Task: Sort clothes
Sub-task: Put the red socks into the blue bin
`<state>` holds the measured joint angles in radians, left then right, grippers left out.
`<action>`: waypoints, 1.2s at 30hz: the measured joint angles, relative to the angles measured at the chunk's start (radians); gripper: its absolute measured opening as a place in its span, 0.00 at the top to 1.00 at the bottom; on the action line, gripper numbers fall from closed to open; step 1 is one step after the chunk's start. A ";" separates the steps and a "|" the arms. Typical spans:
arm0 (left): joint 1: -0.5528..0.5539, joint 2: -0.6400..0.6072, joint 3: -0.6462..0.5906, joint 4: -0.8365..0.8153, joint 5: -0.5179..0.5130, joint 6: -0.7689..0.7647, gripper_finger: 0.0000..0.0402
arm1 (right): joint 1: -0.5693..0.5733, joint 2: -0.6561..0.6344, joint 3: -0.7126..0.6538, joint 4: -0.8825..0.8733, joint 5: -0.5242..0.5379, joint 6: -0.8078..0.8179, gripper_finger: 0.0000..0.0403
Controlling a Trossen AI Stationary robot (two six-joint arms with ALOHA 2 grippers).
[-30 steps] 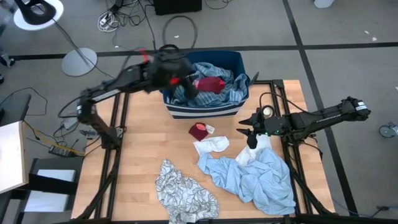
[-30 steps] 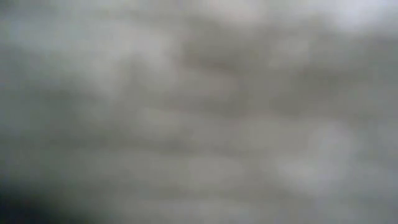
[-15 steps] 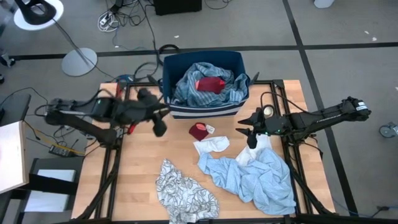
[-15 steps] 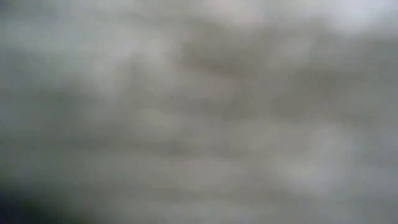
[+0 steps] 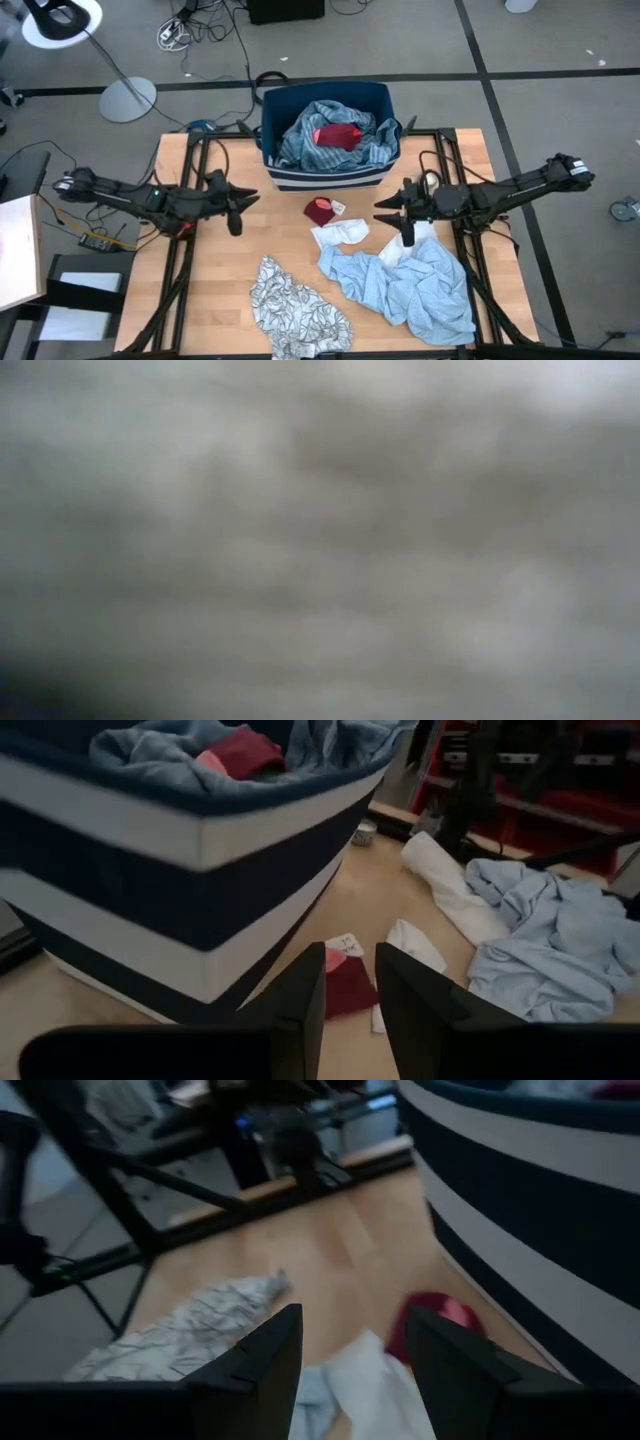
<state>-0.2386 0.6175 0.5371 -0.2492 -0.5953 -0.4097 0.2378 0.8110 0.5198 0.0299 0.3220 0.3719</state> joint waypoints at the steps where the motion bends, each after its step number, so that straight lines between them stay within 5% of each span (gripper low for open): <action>1: 0.000 -0.024 -0.030 0.018 0.000 0.000 0.76 | 0.009 0.014 0.000 0.024 -0.001 -0.005 0.56; 15: 0.001 -0.122 -0.125 0.059 0.000 -0.043 0.76 | 0.069 0.346 0.118 0.134 0.030 -0.067 0.59; 21: 0.001 -0.120 -0.125 0.043 0.000 -0.042 0.76 | 0.068 0.556 0.232 0.134 0.135 -0.139 0.59; 28: 0.001 -0.113 -0.125 0.046 0.045 -0.068 0.76 | 0.030 0.823 0.318 0.140 0.243 -0.137 0.59; 36: 0.001 -0.104 -0.125 0.040 0.093 -0.012 0.76 | -0.072 1.102 0.386 0.343 0.254 -0.107 0.59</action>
<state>-0.2379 0.5138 0.4122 -0.2092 -0.5018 -0.4212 0.1657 1.9125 0.9061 0.3730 0.5758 0.2651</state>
